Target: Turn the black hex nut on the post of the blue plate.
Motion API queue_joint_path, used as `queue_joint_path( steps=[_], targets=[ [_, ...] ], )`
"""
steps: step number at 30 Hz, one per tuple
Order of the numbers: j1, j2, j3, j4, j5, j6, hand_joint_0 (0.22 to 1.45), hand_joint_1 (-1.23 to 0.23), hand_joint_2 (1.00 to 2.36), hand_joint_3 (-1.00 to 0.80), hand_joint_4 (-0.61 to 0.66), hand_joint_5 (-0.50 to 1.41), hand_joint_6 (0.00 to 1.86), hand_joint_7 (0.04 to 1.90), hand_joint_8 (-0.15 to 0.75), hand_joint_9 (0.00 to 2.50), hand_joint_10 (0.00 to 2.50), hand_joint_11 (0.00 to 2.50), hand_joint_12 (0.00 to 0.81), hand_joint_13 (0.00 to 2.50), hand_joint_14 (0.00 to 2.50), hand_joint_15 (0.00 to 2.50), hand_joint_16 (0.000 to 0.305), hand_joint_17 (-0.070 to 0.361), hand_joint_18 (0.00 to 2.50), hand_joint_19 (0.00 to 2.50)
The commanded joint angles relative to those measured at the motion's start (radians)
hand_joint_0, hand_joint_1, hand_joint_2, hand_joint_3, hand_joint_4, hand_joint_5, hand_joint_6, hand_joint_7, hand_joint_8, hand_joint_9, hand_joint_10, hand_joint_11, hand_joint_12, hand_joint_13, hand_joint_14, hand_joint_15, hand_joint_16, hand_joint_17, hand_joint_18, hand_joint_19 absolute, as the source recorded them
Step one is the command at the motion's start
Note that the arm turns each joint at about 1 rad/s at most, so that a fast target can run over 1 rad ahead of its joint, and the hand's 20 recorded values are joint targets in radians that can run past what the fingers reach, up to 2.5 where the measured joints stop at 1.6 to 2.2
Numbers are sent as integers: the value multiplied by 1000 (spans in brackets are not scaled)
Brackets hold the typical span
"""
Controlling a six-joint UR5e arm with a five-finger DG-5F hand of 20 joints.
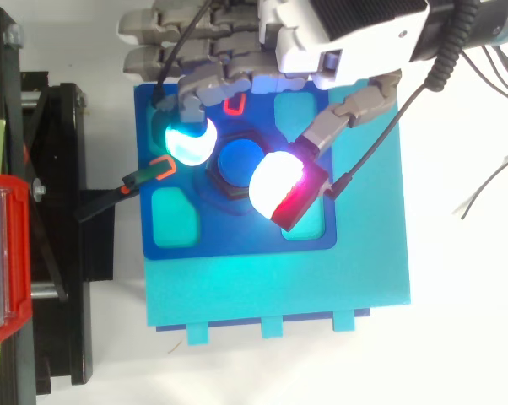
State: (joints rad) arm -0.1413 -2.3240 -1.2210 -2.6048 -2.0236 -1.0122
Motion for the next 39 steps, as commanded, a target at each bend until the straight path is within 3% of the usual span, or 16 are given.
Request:
queue_joint_path(
  steps=[1,20,27,33,39],
  targets=[
    [-6,0,0,0,-7,0,512,-235,1000,-500,290,-161,503,1159,255,200,0,0,352,0,0,0,48,108,0,147],
    [-26,0,0,3,-29,0,513,-237,1000,-500,290,-161,503,1162,255,200,0,0,352,0,0,0,48,108,0,146],
    [-26,0,0,9,-37,7,513,-236,1000,-500,298,-166,503,1112,255,201,0,0,352,0,0,0,48,108,0,146],
    [-21,0,38,8,-47,14,513,-236,1000,-500,296,-181,504,1029,255,200,0,0,352,0,0,0,48,109,0,148],
    [-11,0,48,5,-43,9,513,-237,1000,-500,282,-195,503,934,255,198,0,0,352,0,0,0,48,109,0,147]
  ],
)
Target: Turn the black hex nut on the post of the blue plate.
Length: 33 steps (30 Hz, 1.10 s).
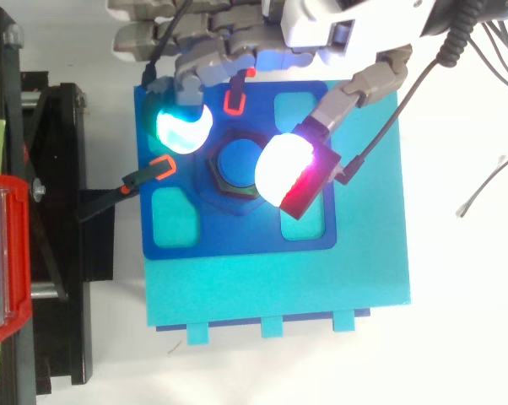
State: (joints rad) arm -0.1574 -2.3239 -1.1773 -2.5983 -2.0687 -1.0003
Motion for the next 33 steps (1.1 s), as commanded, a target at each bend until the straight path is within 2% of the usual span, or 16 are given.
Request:
queue_joint_path(
  steps=[1,7,9,15,33],
  targets=[
    [10,0,4,-3,9,-4,512,-236,1000,-500,286,-196,504,933,255,199,0,0,353,0,0,0,48,109,0,147],
    [25,0,-5,-26,32,-23,512,-235,1000,-500,281,-198,503,925,254,198,0,0,354,0,0,0,49,109,0,148],
    [33,-2,-15,-34,47,-26,512,-235,1000,-500,304,-180,504,1014,255,197,0,0,354,0,0,0,49,109,0,147],
    [42,0,-19,-42,53,-24,512,-235,1000,-500,308,-179,504,1029,254,199,0,0,353,0,0,0,48,109,0,148],
    [41,0,-21,-49,55,-21,512,-235,1000,-500,306,-169,504,1086,255,203,0,0,352,0,0,0,48,109,0,147]
  ],
)
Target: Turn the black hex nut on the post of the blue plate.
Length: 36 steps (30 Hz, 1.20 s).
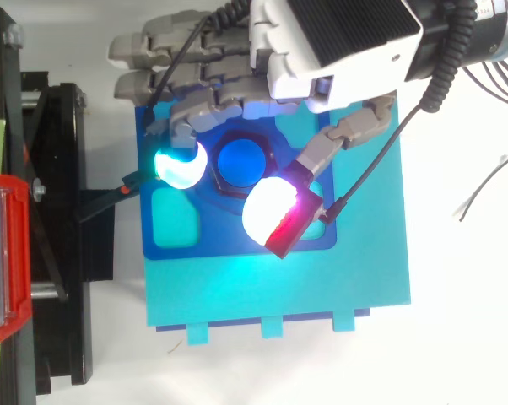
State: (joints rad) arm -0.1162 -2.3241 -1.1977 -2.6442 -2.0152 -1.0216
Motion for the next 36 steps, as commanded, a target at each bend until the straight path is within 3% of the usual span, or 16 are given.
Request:
queue_joint_path(
  steps=[1,15,36],
  targets=[
    [0,0,-16,-2,0,-2,512,-235,1000,-500,306,-169,504,1086,255,202,0,0,352,0,0,0,48,109,0,147],
    [1,0,-25,10,3,-2,513,-234,1000,-500,304,-172,504,1069,255,202,0,0,353,0,0,0,48,109,0,146],
    [-16,0,-25,7,-2,-2,513,-236,1000,-500,311,-172,504,1063,258,209,0,0,353,0,0,0,48,109,0,147]
  ],
)
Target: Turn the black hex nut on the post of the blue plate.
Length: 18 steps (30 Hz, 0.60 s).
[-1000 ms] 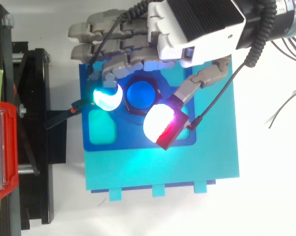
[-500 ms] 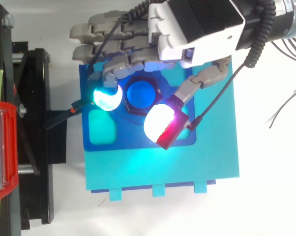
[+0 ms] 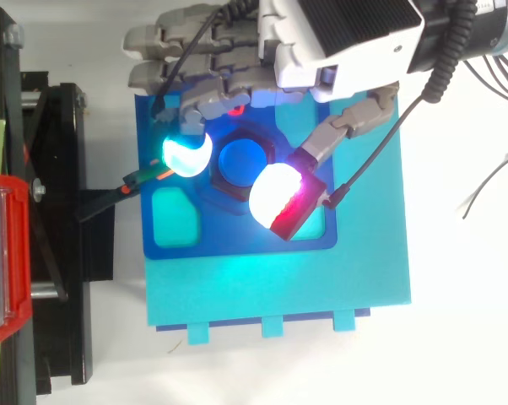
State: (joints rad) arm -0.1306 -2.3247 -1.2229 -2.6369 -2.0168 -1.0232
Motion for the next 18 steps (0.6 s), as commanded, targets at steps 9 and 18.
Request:
queue_joint_path(
  steps=[9,18],
  targets=[
    [-9,1,-1,0,-8,0,513,-236,1000,-500,306,-171,504,1069,260,211,0,0,351,0,0,0,48,109,0,153],
    [-14,-1,-1,-5,-14,-1,514,-235,1000,-500,306,-172,504,1059,259,208,0,0,352,0,0,0,48,109,0,147]
  ],
)
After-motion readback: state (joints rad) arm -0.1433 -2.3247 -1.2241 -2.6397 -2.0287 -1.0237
